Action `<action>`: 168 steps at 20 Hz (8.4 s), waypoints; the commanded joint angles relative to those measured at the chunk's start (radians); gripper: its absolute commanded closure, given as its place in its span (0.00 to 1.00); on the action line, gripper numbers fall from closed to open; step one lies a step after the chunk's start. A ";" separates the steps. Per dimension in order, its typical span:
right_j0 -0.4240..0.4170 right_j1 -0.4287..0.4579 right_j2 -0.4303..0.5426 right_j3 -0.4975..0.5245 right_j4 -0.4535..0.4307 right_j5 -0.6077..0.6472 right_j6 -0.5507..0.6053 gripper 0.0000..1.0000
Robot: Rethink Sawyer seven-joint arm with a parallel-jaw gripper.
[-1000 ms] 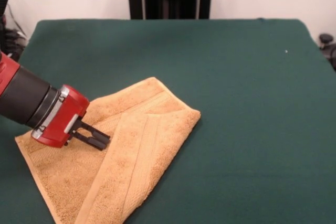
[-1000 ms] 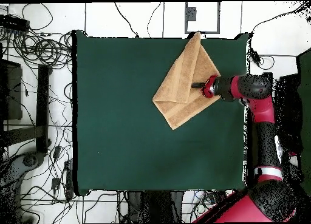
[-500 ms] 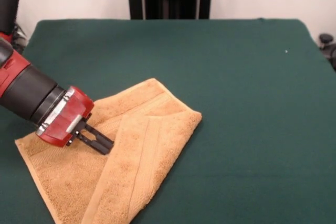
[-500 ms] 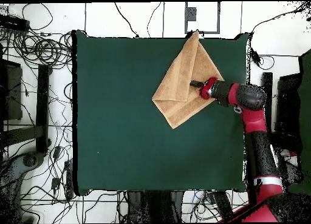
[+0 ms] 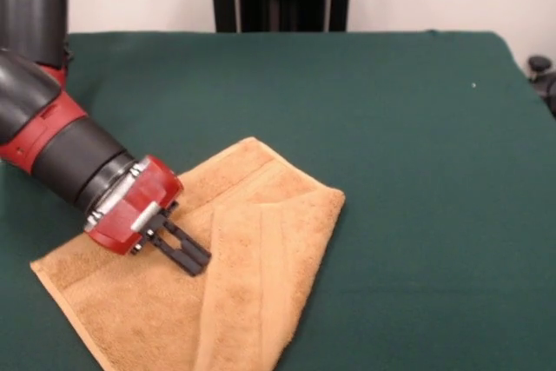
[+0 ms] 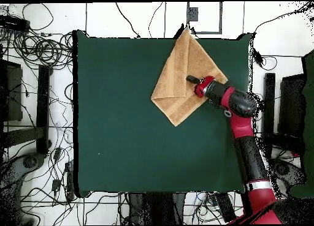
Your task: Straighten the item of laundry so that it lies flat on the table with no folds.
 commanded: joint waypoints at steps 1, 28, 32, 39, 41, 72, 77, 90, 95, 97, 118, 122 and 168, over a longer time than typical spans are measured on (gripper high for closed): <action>0.065 0.149 0.077 0.107 -0.038 -0.109 -0.148 1.00; 0.002 0.436 0.327 0.063 -0.277 -0.345 -0.294 1.00; 0.008 0.490 0.388 0.037 -0.262 -0.299 -0.348 1.00; 0.060 0.339 0.289 0.040 -0.295 -0.294 -0.094 1.00; 0.088 0.239 0.216 0.035 -0.309 -0.281 0.016 1.00; 0.282 -0.164 -0.227 -0.030 -0.223 -0.158 0.160 1.00; 0.285 -0.170 -0.237 -0.018 -0.199 -0.159 0.175 1.00; 0.270 -0.286 -0.229 0.107 -0.065 -0.132 0.286 1.00; 0.283 -0.315 -0.248 0.132 -0.020 -0.119 0.317 1.00; 0.286 -0.326 -0.254 0.144 -0.001 -0.116 0.329 1.00; 0.342 -0.332 -0.335 0.096 0.083 -0.043 0.196 1.00; 0.393 -0.342 -0.413 0.010 0.014 0.042 0.127 1.00; 0.208 -0.090 -0.108 0.141 0.107 -0.116 -0.022 1.00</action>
